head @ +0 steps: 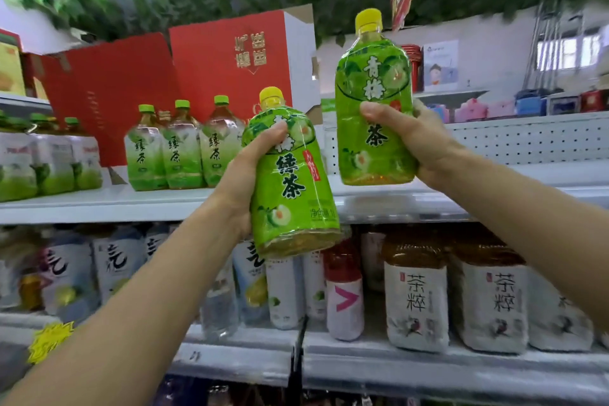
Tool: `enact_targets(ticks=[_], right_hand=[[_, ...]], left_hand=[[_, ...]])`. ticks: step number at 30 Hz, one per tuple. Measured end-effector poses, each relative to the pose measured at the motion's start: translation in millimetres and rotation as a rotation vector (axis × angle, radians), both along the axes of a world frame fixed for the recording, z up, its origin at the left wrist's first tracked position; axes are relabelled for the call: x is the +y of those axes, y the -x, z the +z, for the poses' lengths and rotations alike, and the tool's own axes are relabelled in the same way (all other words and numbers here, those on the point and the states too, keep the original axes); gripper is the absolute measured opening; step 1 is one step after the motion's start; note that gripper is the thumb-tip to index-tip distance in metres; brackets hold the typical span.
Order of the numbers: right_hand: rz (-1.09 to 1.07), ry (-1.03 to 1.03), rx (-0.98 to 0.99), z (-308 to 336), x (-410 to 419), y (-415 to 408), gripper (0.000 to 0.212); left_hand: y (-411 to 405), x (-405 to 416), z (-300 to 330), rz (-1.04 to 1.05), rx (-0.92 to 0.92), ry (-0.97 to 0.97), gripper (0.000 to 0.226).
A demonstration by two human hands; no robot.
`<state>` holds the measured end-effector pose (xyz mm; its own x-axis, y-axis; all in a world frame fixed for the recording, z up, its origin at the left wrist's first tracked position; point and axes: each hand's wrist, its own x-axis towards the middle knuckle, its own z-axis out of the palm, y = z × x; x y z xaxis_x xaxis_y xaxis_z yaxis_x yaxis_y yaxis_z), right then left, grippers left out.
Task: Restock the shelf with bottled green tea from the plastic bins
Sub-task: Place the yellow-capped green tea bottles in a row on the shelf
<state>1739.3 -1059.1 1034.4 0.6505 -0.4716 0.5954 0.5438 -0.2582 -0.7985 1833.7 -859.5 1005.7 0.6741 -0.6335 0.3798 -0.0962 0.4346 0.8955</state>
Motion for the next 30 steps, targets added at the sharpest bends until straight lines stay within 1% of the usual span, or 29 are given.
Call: enact_targets(ticks=[7,13,15,16,17,20,22,27,30], right_hand=[[-0.126,-0.016,0.022,-4.7,-28.4,-73.0,0.083],[-0.133,-0.023,0.142,-0.8,-49.4,-104.1,0.113],[-0.101,-0.011,0.180,1.7,-57.5,-109.5,0.118],[-0.085,0.004,0.215,3.9,-59.4,-110.7,0.112],[-0.069,0.025,0.257,6.3,-59.5,-110.5,0.102],[-0.053,0.071,0.350,12.1,-67.3,-114.7,0.072],[-0.069,0.083,0.387,15.2,-74.7,-120.9,0.058],[-0.134,0.146,0.493,24.9,-80.3,-129.1,0.040],[-0.127,0.137,0.529,26.7,-86.9,-133.1,0.042]], left_hand=[[-47.9,-4.0,7.1,-0.081,-0.002,0.027,0.029],[-76.0,-16.7,5.4,-0.134,-0.017,0.052,0.031],[-82.5,-21.1,6.9,-0.142,-0.029,0.079,0.029],[-85.5,-23.2,8.1,-0.142,-0.040,0.086,0.027],[-87.9,-25.2,9.1,-0.145,-0.045,0.088,0.027],[-94.6,-30.8,10.3,-0.172,-0.039,0.091,0.038],[-97.1,-32.5,10.2,-0.188,-0.042,0.089,0.040],[-100.4,-31.7,9.6,-0.223,-0.060,0.081,0.028],[-101.2,-31.5,8.6,-0.225,-0.050,0.078,0.028]])
